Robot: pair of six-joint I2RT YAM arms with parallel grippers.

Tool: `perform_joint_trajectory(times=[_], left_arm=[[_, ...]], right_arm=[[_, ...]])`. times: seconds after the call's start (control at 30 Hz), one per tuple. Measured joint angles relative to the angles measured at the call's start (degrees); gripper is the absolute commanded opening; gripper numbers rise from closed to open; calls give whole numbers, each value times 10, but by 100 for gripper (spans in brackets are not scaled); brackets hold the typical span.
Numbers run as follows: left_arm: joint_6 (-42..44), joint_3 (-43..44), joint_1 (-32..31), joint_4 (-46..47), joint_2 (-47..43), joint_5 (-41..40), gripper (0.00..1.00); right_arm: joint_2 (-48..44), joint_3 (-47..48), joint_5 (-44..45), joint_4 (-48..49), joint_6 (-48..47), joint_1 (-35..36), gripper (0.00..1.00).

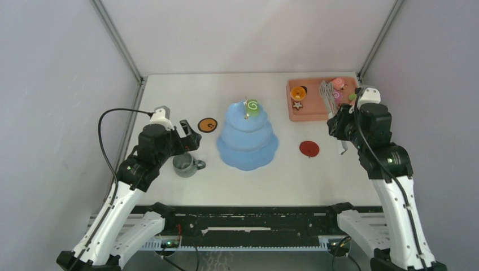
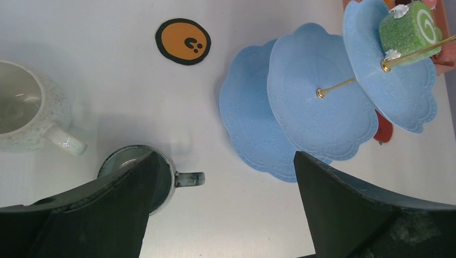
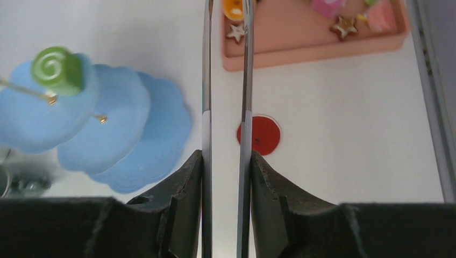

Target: Serve the afternoon tea

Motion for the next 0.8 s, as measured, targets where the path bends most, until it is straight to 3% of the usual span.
perform_joint_trajectory(times=[0.13,0.3,0.8], left_arm=[[0,0,0,3,2,7,100],[4,0,0,4,16,13,100],[6,0,0,3,15,23,100]], right_arm=[[46,-39,-47,21,22,-69,38],[145,-78,-110,65,52,-99,43],[355,-80,-218,266,151,-194,49]])
